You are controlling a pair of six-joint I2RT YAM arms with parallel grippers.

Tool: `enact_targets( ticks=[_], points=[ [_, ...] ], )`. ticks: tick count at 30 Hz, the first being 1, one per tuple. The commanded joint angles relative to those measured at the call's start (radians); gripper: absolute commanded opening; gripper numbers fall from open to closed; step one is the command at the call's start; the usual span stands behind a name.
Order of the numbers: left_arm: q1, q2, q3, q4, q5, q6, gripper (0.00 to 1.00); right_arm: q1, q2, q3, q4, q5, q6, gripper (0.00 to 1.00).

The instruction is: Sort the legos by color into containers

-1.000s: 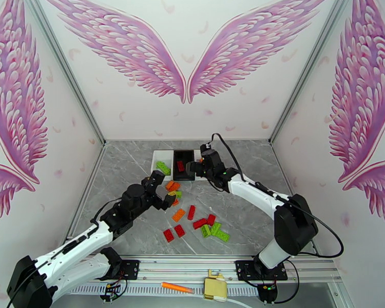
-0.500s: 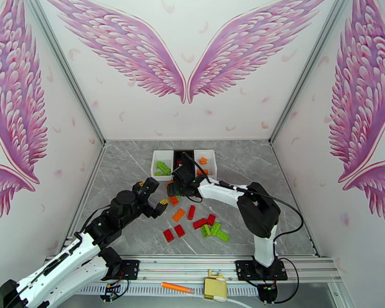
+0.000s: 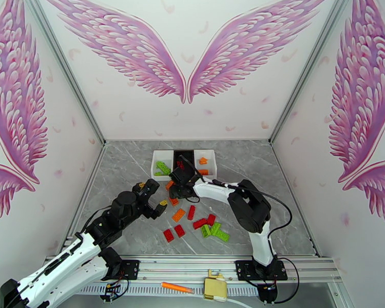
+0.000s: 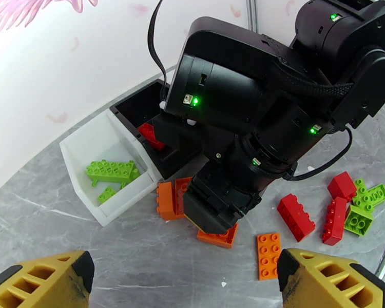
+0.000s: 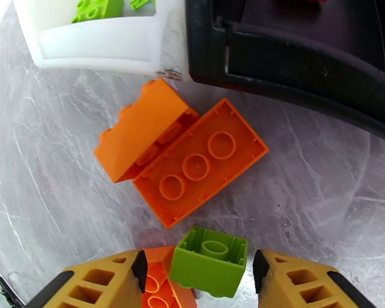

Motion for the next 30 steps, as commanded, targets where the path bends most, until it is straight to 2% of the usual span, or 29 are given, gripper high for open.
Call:
enact_targets(
  ticks=[1,10,14,23,30],
  points=[
    [-0.005,0.012,-0.012,0.004,0.024,0.01,0.99,-0.005,0.016,0.015,-0.024,0.013,0.01,0.48],
    [-0.019,0.035,-0.007,-0.002,0.058,0.01,0.99,-0.016,0.018,0.012,-0.042,0.043,0.005,0.41],
    [-0.025,0.035,-0.008,-0.007,0.06,0.008,0.99,-0.019,-0.004,0.01,-0.037,0.054,-0.01,0.36],
    [-0.031,0.034,-0.01,-0.001,0.05,0.007,0.99,-0.024,-0.08,0.03,-0.021,0.095,-0.059,0.35],
    [-0.03,0.03,-0.007,-0.013,0.047,0.001,0.99,-0.041,-0.087,0.1,0.004,0.069,-0.116,0.35]
  ],
)
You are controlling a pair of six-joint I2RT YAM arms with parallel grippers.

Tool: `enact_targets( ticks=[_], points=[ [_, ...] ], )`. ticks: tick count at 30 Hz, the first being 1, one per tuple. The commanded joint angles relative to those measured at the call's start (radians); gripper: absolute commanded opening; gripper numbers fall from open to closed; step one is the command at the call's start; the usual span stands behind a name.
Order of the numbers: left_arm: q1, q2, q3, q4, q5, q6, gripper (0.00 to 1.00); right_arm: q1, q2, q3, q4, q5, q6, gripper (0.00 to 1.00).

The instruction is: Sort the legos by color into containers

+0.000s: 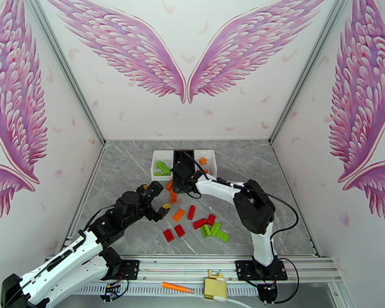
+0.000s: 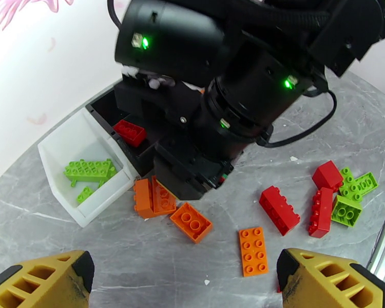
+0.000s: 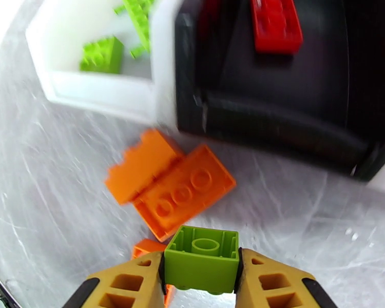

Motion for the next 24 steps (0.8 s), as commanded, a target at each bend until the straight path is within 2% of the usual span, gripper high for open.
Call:
enact_targets(
  ticks=[1,12,24],
  points=[
    [-0.005,-0.007,-0.008,-0.008,-0.005,-0.001,0.99,-0.012,-0.04,0.058,0.026,0.006,-0.059,0.35],
    [-0.005,-0.018,-0.014,-0.004,-0.017,-0.037,0.99,-0.046,0.141,0.324,0.149,0.018,-0.157,0.34],
    [-0.004,-0.006,-0.021,0.069,-0.03,-0.073,0.99,-0.062,0.373,0.575,0.166,0.054,-0.169,0.35]
  ],
)
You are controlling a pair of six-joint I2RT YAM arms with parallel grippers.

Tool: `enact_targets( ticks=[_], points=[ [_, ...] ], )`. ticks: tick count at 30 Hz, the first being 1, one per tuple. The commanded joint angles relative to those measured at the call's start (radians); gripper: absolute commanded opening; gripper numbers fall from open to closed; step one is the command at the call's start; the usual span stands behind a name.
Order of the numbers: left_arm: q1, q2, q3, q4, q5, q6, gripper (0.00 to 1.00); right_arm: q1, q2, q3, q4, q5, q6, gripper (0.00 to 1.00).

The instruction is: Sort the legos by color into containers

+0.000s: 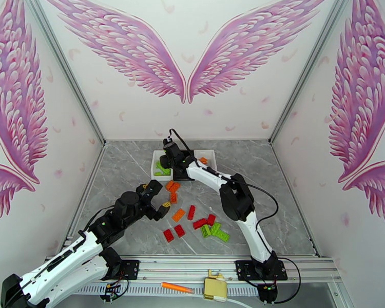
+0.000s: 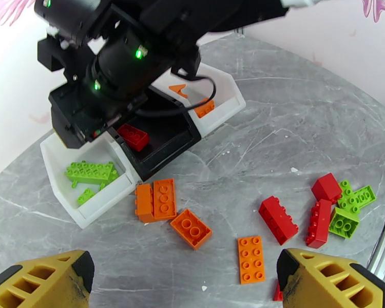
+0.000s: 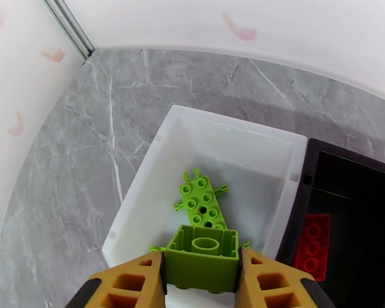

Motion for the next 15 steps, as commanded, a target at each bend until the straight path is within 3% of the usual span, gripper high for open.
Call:
enact_targets(
  ticks=[1,8,15],
  points=[
    [-0.005,-0.003,-0.013,0.032,-0.014,-0.027,0.99,-0.013,0.019,0.056,-0.005,0.016,-0.013,0.38],
    [-0.006,0.024,0.01,0.059,-0.03,-0.142,0.99,-0.016,-0.182,-0.117,0.052,-0.046,-0.014,0.67],
    [-0.016,0.121,0.073,0.033,-0.218,-0.312,0.99,-0.058,-0.48,-0.468,0.134,-0.03,-0.038,0.8]
  ],
)
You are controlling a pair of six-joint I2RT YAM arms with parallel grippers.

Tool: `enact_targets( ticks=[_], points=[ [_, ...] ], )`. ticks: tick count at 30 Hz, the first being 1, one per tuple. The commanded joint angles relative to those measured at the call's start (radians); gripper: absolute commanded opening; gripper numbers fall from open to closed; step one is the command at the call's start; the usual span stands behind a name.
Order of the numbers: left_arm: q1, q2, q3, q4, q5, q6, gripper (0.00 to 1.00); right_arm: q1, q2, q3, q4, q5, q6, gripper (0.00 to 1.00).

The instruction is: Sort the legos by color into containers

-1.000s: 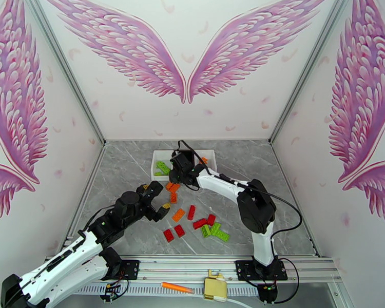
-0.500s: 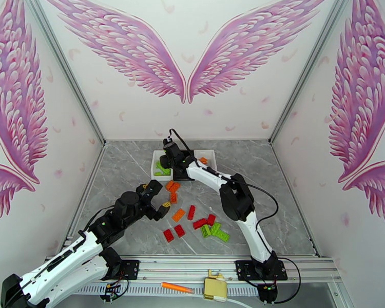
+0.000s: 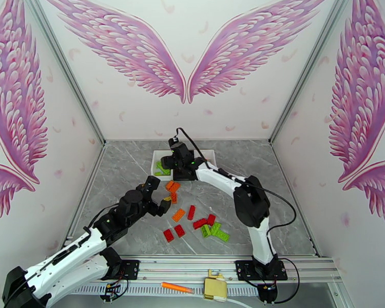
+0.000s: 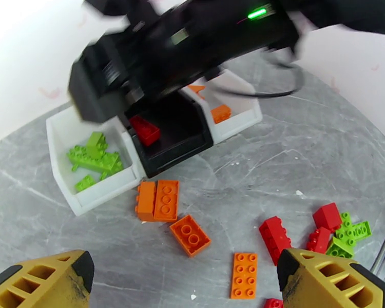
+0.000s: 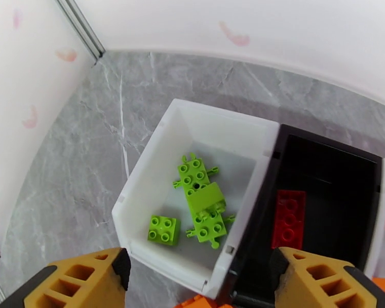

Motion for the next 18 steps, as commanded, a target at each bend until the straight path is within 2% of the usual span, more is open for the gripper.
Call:
enact_targets(
  ticks=[1,7,11,18],
  points=[
    [-0.006,0.042,0.067,-0.019,-0.107,-0.114,0.99,-0.041,-0.169,-0.163,0.078,0.01,-0.028,0.82],
    [-0.007,0.197,0.155,-0.088,-0.149,-0.231,0.99,-0.082,-0.423,-0.462,0.122,0.087,-0.135,0.91],
    [-0.01,0.323,0.219,-0.137,-0.183,-0.345,0.99,-0.099,-0.571,-0.629,0.153,0.078,-0.198,0.95],
    [-0.027,0.563,0.401,-0.319,-0.181,-0.452,0.99,-0.097,-0.757,-0.716,0.024,0.038,-0.248,0.97]
  ],
)
